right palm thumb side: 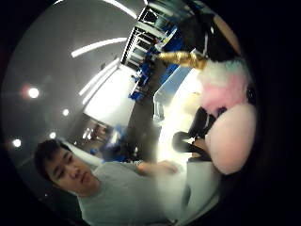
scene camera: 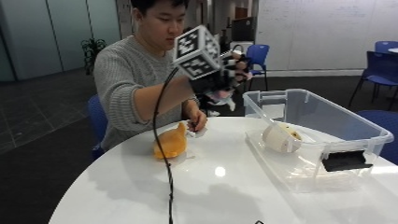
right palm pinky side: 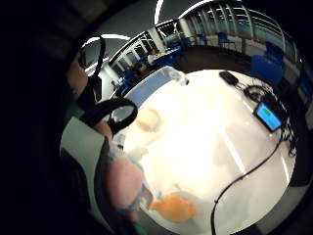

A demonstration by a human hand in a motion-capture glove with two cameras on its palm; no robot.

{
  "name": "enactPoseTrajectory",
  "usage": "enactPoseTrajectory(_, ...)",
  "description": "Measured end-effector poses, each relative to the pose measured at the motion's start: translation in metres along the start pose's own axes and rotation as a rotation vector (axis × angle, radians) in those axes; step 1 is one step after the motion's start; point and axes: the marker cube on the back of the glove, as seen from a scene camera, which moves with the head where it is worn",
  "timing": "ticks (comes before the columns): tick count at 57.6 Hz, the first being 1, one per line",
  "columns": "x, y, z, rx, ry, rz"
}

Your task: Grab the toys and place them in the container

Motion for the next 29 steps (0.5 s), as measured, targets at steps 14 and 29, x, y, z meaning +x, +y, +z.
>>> enactPoseTrajectory(14,-0.061,-0.120,0.108,-0.258,0.148,-0.068)
enactPoseTrajectory(29,-0.083,-0.164,0.234,-0.467,0.231,-0.085)
